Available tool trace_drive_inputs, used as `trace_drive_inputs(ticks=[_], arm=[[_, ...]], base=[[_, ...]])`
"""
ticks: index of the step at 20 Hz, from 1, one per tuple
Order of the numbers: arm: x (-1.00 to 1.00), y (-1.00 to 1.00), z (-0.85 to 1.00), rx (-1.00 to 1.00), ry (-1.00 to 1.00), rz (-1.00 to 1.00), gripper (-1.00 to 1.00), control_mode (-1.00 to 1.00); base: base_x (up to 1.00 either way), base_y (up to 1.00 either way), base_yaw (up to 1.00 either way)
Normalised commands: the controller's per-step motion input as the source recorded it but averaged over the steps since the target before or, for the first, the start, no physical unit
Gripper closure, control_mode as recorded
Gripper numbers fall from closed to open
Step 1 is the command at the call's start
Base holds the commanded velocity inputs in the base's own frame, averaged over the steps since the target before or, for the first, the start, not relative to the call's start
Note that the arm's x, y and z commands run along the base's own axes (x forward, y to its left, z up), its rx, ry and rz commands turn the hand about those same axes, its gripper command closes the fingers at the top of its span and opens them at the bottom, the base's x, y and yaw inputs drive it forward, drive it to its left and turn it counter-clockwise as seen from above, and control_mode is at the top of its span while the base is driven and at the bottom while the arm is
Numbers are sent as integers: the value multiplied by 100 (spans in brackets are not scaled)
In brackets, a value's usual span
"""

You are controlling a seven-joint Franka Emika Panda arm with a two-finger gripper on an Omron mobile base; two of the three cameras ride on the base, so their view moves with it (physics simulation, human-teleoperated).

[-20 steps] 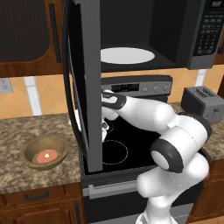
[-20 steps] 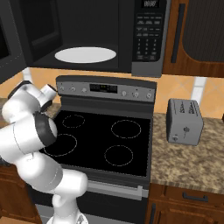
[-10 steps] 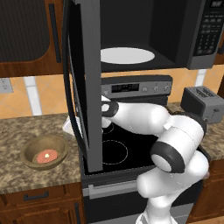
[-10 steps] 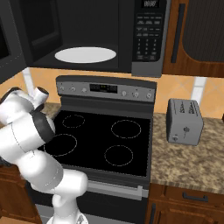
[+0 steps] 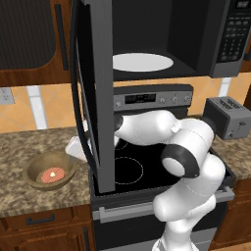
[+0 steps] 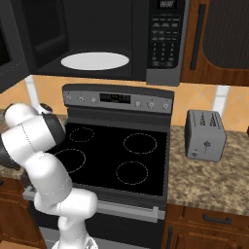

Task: Open the microwave, place the bowl with waffle inside the microwave, then close the microwave door and turn it on.

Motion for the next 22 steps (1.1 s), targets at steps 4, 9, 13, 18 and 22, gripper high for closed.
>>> trace_drive_inputs(ticks=[4, 9, 13, 18, 22], arm=[[49, 31, -35, 0, -7, 4, -100, -100], [39, 35, -34, 0, -3, 2, -100, -100], [28, 26, -23, 0, -2, 1, -100, -100], [0, 0, 0, 0, 0, 0, 100, -100], [0, 0, 0, 0, 0, 0, 100, -100]], base=[[0, 0, 0], [0, 0, 0], [0, 0, 0], [0, 0, 0], [0, 0, 0]])
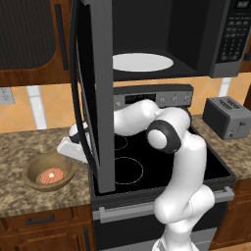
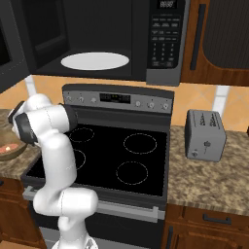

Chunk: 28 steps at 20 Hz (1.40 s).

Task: Open the microwave, place the bowl with waffle inside the microwave, then close the microwave door and turn it on.

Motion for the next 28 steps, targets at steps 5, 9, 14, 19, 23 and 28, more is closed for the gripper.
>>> trace_drive_inputs(ticks=[5, 9, 14, 19, 23, 28], arm=[[-35, -12, 17, 0, -6, -6, 100, -100], [-45, -89, 51, 0, -12, -13, 100, -100], [-16, -100, 72, 3, -15, -1, 100, -100], [-39, -100, 95, 16, -7, -7, 100, -100], [-59, -100, 100, 31, -13, -6, 100, -100], [-66, -100, 93, 29, -13, -6, 100, -100]], base=[[0, 0, 0], [0, 0, 0], [0, 0, 0], [0, 0, 0], [0, 0, 0], [0, 0, 0]])
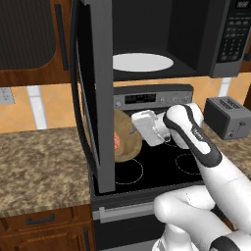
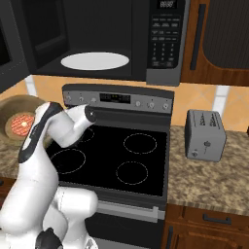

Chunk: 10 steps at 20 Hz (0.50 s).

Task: Open the microwave, place the bowl with waffle inside the microwave, then close the microwave door and turn it on.

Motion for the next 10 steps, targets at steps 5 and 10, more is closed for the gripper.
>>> trace_drive_inputs(ticks=[5, 10], arm=[[-45, -100, 65, 12, -5, -18, 100, -100], [8, -84, 27, 0, 3, -47, 100, -100]], base=[[0, 0, 0], [0, 0, 0]])
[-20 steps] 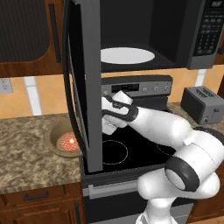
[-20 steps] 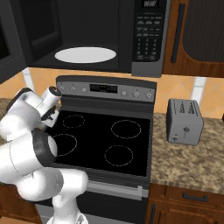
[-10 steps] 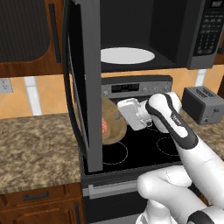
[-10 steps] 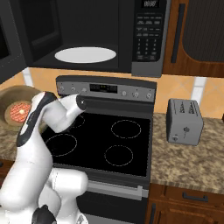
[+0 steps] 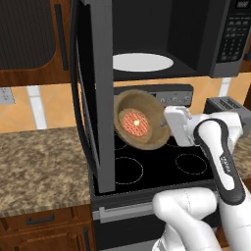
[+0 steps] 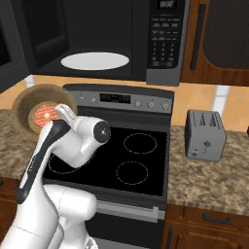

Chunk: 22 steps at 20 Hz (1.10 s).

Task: Open the microwave, place the bowl with waffle inside the microwave, then close the microwave door and turn it on.

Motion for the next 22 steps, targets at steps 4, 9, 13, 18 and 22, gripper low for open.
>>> trace_drive_inputs(ticks=[4, 9, 13, 18, 22], arm=[[6, -72, 52, 2, 0, -39, 100, -100], [-13, -51, 100, 16, 0, -6, 100, -100], [33, -12, 86, 8, 20, -12, 100, -100], [70, 0, 51, 0, 24, -19, 100, -100], [53, 0, 30, 0, 17, -16, 100, -100]], base=[[0, 0, 0], [0, 0, 0], [0, 0, 0], [0, 0, 0], [0, 0, 0]])
